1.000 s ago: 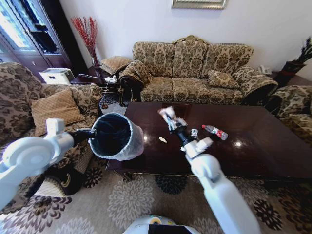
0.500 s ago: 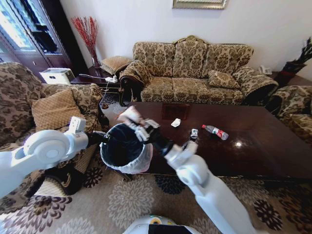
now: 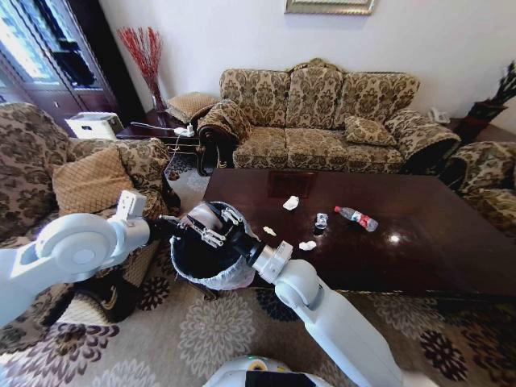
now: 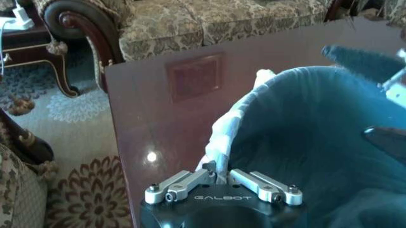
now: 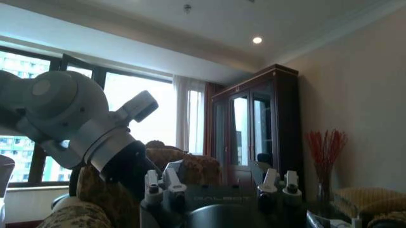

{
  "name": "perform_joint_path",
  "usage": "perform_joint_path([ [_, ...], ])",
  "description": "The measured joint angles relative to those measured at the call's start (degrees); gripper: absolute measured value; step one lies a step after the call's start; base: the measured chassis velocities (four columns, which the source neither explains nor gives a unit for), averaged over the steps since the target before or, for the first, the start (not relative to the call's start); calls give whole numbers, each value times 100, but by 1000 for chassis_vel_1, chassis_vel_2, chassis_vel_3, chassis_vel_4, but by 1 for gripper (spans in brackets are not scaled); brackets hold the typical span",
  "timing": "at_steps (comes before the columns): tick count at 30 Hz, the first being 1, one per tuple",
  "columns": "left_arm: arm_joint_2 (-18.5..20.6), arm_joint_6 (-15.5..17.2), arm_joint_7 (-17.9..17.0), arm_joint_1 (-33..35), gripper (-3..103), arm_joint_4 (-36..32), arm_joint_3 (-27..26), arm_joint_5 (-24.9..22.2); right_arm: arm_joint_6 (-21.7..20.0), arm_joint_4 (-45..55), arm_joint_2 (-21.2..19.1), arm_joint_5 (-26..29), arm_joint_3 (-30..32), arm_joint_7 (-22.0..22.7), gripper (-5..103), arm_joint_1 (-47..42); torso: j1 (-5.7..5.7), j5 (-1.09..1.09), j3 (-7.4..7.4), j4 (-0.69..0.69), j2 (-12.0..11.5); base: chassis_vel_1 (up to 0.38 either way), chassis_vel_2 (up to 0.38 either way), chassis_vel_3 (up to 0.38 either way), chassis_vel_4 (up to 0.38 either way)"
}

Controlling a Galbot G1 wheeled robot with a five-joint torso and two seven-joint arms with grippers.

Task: Move to the front of the table and place the trash on the table into the trash bin.

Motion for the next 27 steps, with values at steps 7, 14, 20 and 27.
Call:
perform_joint_path([
  [7,-256,9,26,21,0,-34,57,108,9,420,-59,-15,432,590,90,-314,0,0,0,0,0,0,0,0,0],
  [14,-812,97,-8,139,0,-123,-59,328,-214,-199,-75,207,1509,2145,100,-860,0,0,0,-1,0,0,0,0,0],
  [20,-926,138,-51,194,0,-254,-178,396,-10,-1791,331,243,1739,2271,100,-578,0,2,0,0,0,0,0,0,0],
  [27,-855,154,-116,134,0,-295,-280,357,346,-3657,882,-78,1651,2022,100,188,2,0,1,2,-1,0,0,0,0],
])
